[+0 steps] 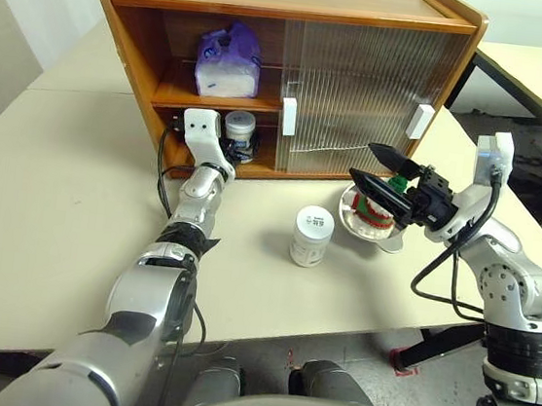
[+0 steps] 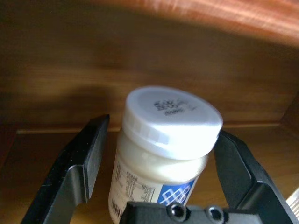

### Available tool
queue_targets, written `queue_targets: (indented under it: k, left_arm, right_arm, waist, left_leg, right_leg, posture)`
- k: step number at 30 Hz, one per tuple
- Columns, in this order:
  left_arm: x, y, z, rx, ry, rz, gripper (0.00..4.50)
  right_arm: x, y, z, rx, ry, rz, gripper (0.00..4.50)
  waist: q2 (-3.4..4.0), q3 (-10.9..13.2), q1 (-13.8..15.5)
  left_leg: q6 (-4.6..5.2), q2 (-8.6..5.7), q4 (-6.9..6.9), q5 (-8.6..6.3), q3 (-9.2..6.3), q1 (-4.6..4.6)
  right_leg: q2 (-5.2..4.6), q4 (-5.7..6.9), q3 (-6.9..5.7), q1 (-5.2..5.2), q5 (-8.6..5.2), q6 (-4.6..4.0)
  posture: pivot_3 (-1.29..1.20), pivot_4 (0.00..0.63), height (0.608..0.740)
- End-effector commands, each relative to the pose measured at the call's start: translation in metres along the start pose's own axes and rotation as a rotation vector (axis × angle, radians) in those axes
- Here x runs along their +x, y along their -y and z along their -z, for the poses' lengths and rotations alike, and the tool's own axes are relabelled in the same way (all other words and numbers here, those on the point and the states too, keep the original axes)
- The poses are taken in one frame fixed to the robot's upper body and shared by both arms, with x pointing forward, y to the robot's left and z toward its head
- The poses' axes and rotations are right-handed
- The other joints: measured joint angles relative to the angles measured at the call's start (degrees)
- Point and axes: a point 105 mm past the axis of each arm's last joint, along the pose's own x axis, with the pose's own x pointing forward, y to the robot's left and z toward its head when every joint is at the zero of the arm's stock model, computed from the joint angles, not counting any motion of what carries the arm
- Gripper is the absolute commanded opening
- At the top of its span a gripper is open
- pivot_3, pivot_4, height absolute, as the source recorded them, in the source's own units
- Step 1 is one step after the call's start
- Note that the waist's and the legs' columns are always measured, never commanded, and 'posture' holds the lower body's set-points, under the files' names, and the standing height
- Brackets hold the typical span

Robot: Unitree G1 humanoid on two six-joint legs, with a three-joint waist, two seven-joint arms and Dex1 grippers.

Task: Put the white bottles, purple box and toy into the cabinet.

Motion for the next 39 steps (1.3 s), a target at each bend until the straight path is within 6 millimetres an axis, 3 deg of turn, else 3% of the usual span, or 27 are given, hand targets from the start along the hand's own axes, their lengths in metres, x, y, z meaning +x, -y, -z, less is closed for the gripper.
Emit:
queue_targets:
  k: [1,8,17,21,30,31,39]
  left_arm:
    - [-0.008,0.001,0.003,0.002,0.009,0.016,4.48]
    - [-0.027,-0.004,0.009,0.027,0.003,0.019,4.48]
    - [-0.057,-0.017,0.001,0.040,0.023,-0.016,4.48]
    - [-0.064,-0.025,0.006,0.020,-0.004,-0.062,3.54]
    - [-0.045,-0.026,0.016,-0.003,-0.053,-0.126,0.25]
    - [-0.043,-0.028,0.019,-0.007,-0.064,-0.144,0.05]
    - [-0.035,-0.028,0.038,0.008,-0.125,-0.181,0.05]
  right_arm:
    - [0.001,0.000,0.000,0.008,0.000,-0.004,4.50]
    - [0.003,-0.001,0.001,0.016,0.001,-0.011,4.50]
    - [0.003,0.000,0.001,0.012,0.002,-0.010,4.50]
    - [0.003,0.001,0.001,0.011,0.002,-0.011,4.50]
    - [0.003,0.001,-0.002,0.003,-0.001,-0.017,4.50]
    - [0.002,0.001,-0.002,0.002,-0.002,-0.017,4.50]
    - [0.001,0.000,-0.004,-0.004,-0.004,-0.014,4.50]
  waist:
    - [0.00,0.01,0.00]
    - [0.01,0.07,0.09]
    - [0.01,0.11,0.19]
    - [0.02,0.12,0.40]
    - [0.02,0.13,1.13]
    - [0.02,0.13,1.13]
    - [0.02,0.13,1.08]
  left_leg:
    - [0.00,-0.01,0.00,0.00,0.00,0.00]
    - [0.00,-0.07,0.00,0.00,0.00,-0.02]
    - [-0.03,-0.14,-0.04,-0.02,-0.04,-0.04]
    - [-0.05,-0.13,-0.13,-0.03,-0.06,-0.04]
    - [-0.04,0.14,-0.32,-0.03,-0.08,-0.06]
    - [-0.04,0.14,-0.34,-0.03,-0.06,-0.06]
    - [-0.03,0.12,-0.51,-0.03,-0.06,-0.04]
  right_leg:
    - [0.00,-0.01,0.00,0.00,0.00,0.00]
    - [-0.03,-0.01,-0.01,0.00,-0.24,-0.38]
    - [-0.09,-0.03,0.00,-0.03,-0.34,-0.46]
    - [-0.14,-0.03,0.01,-0.07,-0.37,-0.52]
    - [-0.60,-0.02,-0.01,-0.17,-0.45,-0.59]
    - [-0.61,-0.02,-0.01,-0.17,-0.47,-0.58]
    - [-0.61,-0.02,-0.02,-0.20,-0.35,-0.14]
  posture:
    - [-0.15,0.033,0.740]
    - [-0.13,0.044,0.740]
    - [-0.13,0.044,0.740]
    - [-0.13,0.044,0.740]
    - [-0.14,0.034,0.740]
    - [-0.14,0.034,0.740]
    - [-0.16,0.025,0.740]
